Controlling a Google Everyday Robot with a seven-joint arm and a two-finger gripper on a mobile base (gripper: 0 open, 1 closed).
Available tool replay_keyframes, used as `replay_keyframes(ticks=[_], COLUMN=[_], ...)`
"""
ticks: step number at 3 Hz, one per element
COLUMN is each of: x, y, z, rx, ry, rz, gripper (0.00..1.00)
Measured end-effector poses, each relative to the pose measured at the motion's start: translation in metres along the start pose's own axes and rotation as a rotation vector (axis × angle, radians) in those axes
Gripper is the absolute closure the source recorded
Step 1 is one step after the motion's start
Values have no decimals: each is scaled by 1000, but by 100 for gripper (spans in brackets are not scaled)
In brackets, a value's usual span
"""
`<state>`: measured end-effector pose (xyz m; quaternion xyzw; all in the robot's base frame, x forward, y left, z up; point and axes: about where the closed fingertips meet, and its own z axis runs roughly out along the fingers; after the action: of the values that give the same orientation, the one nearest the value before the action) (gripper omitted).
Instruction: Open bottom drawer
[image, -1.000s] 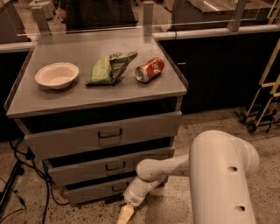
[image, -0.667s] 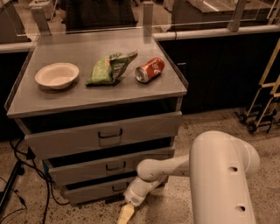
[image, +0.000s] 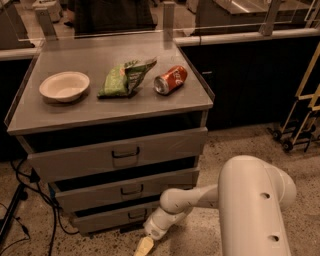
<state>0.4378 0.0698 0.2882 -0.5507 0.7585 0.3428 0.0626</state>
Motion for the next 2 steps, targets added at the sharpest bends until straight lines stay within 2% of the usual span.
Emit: replay_keyframes(ticks=[2], x=[-14], y=[-45], z=[10], rx=[35], ry=[-25], rz=[-5], gripper=[0])
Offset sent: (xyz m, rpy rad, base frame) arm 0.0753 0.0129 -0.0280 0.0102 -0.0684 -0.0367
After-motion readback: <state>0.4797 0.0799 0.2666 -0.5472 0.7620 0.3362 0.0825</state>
